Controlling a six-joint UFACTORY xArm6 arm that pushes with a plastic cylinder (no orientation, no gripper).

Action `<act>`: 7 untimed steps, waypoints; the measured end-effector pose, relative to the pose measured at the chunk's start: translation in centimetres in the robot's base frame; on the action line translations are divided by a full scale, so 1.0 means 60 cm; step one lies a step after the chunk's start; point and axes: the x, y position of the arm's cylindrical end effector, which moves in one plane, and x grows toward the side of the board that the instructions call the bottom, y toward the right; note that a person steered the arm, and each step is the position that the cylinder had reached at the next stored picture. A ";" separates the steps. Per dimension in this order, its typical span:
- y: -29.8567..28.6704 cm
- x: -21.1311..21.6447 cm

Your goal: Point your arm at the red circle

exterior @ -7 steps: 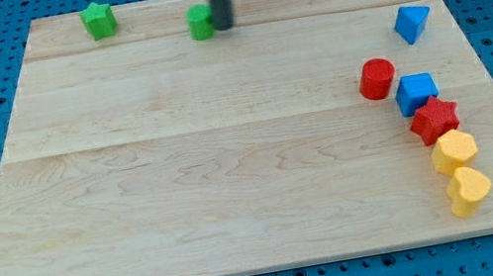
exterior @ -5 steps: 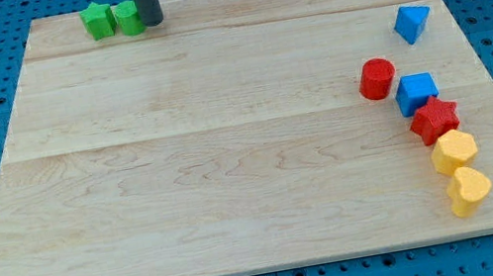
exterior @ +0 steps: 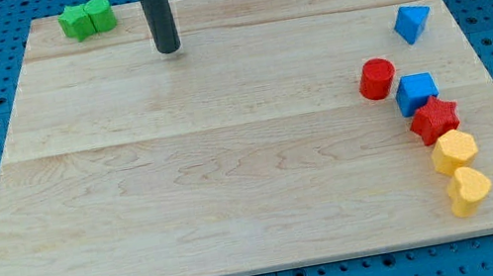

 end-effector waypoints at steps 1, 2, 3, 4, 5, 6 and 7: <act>0.000 0.000; 0.000 0.003; 0.061 0.078; 0.141 0.105; 0.261 0.130; 0.314 0.135; 0.350 0.135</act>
